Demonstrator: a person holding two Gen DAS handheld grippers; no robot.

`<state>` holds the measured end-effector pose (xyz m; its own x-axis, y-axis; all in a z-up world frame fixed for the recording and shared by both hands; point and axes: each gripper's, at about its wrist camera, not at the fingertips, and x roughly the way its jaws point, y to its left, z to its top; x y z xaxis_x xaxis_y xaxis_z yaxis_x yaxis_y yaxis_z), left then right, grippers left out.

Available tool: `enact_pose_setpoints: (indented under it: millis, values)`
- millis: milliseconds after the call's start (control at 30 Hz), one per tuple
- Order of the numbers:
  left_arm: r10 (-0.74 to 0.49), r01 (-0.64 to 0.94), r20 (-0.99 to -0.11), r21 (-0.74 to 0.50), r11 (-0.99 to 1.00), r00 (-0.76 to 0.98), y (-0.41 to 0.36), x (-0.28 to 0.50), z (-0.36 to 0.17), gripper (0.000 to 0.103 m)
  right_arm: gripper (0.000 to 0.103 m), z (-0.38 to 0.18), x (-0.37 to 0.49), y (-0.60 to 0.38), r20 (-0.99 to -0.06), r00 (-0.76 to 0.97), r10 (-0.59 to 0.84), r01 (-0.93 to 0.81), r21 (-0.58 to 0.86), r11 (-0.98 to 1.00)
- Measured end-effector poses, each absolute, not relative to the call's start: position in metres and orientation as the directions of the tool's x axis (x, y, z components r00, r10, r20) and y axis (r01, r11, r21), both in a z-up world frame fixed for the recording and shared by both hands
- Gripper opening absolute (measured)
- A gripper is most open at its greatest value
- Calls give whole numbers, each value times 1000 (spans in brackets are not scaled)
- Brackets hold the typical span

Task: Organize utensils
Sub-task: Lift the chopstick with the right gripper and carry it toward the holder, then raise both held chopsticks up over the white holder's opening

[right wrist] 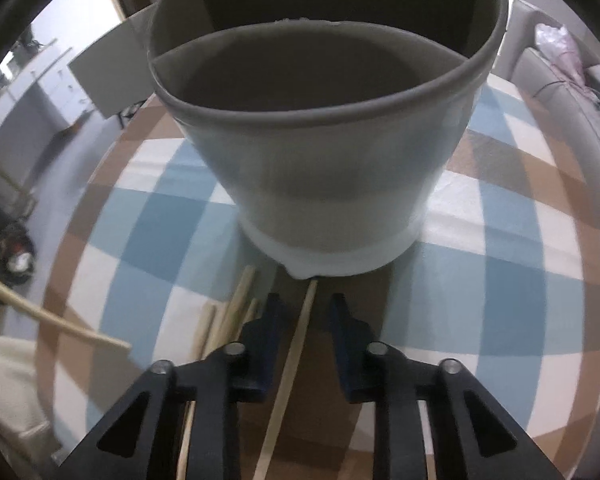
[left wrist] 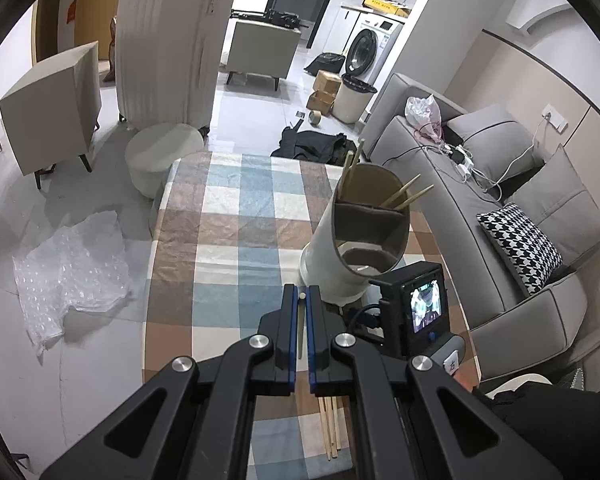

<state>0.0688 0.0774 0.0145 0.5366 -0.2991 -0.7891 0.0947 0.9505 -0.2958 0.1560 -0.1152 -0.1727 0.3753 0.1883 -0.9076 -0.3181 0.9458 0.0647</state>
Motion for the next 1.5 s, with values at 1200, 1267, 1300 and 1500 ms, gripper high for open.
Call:
enact_pose_setpoints:
  millis: [1200, 1267, 1300, 1500]
  values:
    - [-294, 203, -757, -215, 955, 584, 14, 79, 89, 0, 3, 7, 77, -199, -520, 704, 484, -384, 294, 875]
    - [-302, 212, -751, -217, 953, 588, 10, 87, 98, 0, 3, 19, 83, -202, -493, 715, 495, -396, 298, 869]
    - [-307, 217, -746, -219, 951, 591, 9, 92, 103, 0, 3, 30, 89, -203, -471, 728, 498, -403, 295, 867]
    - [-323, 251, -721, -210, 945, 614, -2, 123, 132, 0, 3, 85, 131, -205, -351, 782, 515, -441, 273, 855]
